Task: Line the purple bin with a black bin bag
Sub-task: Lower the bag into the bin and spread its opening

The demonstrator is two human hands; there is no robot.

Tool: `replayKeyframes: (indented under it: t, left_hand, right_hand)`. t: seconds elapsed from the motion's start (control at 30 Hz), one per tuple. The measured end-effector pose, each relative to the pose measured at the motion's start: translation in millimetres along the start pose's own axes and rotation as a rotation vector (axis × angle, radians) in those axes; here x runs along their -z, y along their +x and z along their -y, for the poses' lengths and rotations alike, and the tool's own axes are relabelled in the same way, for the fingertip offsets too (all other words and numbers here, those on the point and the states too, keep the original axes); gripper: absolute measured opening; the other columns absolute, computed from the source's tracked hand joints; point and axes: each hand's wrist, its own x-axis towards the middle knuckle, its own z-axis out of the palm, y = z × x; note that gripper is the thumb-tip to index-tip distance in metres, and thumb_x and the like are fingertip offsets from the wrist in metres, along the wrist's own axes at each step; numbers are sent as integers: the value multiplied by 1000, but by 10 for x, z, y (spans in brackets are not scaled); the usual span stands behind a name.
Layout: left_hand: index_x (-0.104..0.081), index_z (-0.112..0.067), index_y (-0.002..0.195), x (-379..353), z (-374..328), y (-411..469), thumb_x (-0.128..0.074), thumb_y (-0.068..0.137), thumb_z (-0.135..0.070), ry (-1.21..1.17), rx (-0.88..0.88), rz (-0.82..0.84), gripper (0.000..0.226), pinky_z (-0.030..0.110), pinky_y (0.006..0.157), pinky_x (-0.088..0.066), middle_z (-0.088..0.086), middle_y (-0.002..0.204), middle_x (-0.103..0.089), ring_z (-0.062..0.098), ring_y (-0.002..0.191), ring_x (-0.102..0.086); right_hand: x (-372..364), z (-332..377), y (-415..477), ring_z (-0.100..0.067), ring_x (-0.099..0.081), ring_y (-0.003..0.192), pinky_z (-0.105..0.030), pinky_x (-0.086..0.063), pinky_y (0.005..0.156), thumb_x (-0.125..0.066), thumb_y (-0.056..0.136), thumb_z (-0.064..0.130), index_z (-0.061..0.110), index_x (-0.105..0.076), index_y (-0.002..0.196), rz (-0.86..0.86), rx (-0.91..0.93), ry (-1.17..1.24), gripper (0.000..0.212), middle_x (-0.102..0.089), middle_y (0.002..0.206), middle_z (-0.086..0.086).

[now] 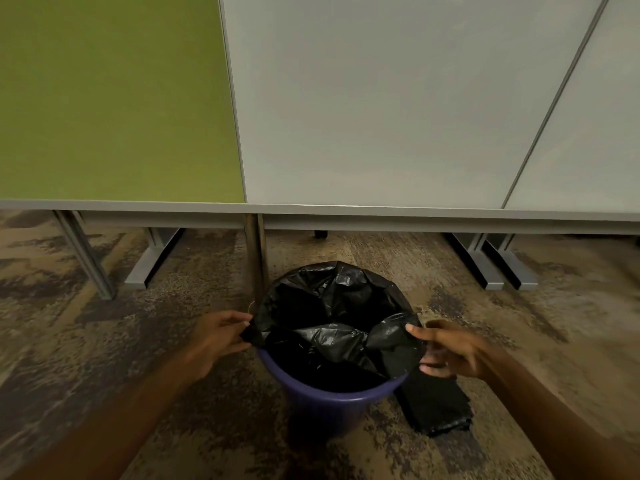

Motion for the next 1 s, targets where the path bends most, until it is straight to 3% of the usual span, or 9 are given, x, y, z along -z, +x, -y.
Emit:
replayKeyframes:
  t: [0.13, 0.23, 0.37, 0.5, 0.6, 0.67, 0.73, 0.87, 1.0]
  left_hand:
    - [-63, -10, 104, -67, -90, -195, -57, 91, -18, -64, 69, 33, 16, 32, 63, -57, 15, 112, -63, 24, 86, -65]
    - [-60, -13, 112, -105, -109, -290, -68, 83, -15, -59, 112, 45, 30, 33, 65, -56, 13, 113, -63, 25, 89, -65]
    - [-48, -13, 132, -50, -107, -362, -63, 78, 11, -138, 196, 114, 61, 31, 65, -59, 15, 106, -63, 25, 90, -65]
    - [-32, -12, 143, -14, -49, -371, -57, 77, 21, -288, 266, 71, 78, 38, 71, -59, 21, 98, -60, 29, 91, -63]
    - [-55, 7, 115, -20, 5, -396, -56, 81, 15, -304, 344, 84, 35, 31, 57, -61, 26, 113, -60, 26, 87, -63]
    - [-60, 7, 97, -24, 38, -401, -52, 85, 12, -344, 398, 127, 15, 33, 68, -61, 27, 120, -58, 28, 88, -61]
    - [-58, 7, 106, -31, 56, -434, -48, 89, 9, -408, 435, 146, 20, 41, 87, -53, 29, 114, -58, 33, 97, -60]
    - [-55, 4, 103, -63, 90, -542, -43, 93, 5, -578, 520, 154, 16, 48, 100, -41, 27, 98, -57, 36, 121, -51]
    - [-57, 3, 104, -125, 191, -583, -46, 92, 4, -727, 522, 139, 16, 44, 96, -42, 26, 110, -59, 31, 103, -58]
  right_hand:
    - [-63, -153, -220, -21, -59, 78, -35, -56, 68, -76, 74, 10, 1, -58, 91, 35, -54, 72, 27, -64, 49, -7]
    - [-78, -273, -313, -16, -47, 63, -26, -57, 49, -76, 69, 4, 3, -57, 76, 23, -69, 178, 20, -53, 58, -8]
    - [-55, -396, -414, -16, -53, 50, -28, -56, 49, -75, 68, 2, 6, -58, 76, -43, -80, 251, 20, -51, 67, -8]
    - [-95, -415, -573, -28, -57, 77, -49, -59, 55, -55, 90, 0, 0, -56, 87, -33, -87, 417, 2, -56, 85, -18]
    - [-168, -418, -646, -32, -66, 72, -47, -58, 53, -43, 96, 1, -1, -53, 89, -16, -68, 484, 13, -58, 84, -21]
    - [-236, -424, -659, -26, -67, 49, -43, -58, 50, -42, 97, 1, 0, -52, 85, -25, -47, 535, 16, -58, 77, -19]
    - [-291, -461, -629, -21, -64, 41, -43, -58, 52, -42, 98, 4, 0, -52, 85, -39, -35, 589, 17, -59, 74, -18]
    - [-376, -546, -580, -21, -64, 60, -40, -60, 52, -43, 99, 17, 4, -55, 92, -9, -40, 694, 19, -63, 89, -17]
    - [-457, -567, -633, -21, -59, 84, -36, -51, 76, -51, 94, 37, 8, -62, 93, -10, 32, 690, 31, -66, 91, -12]
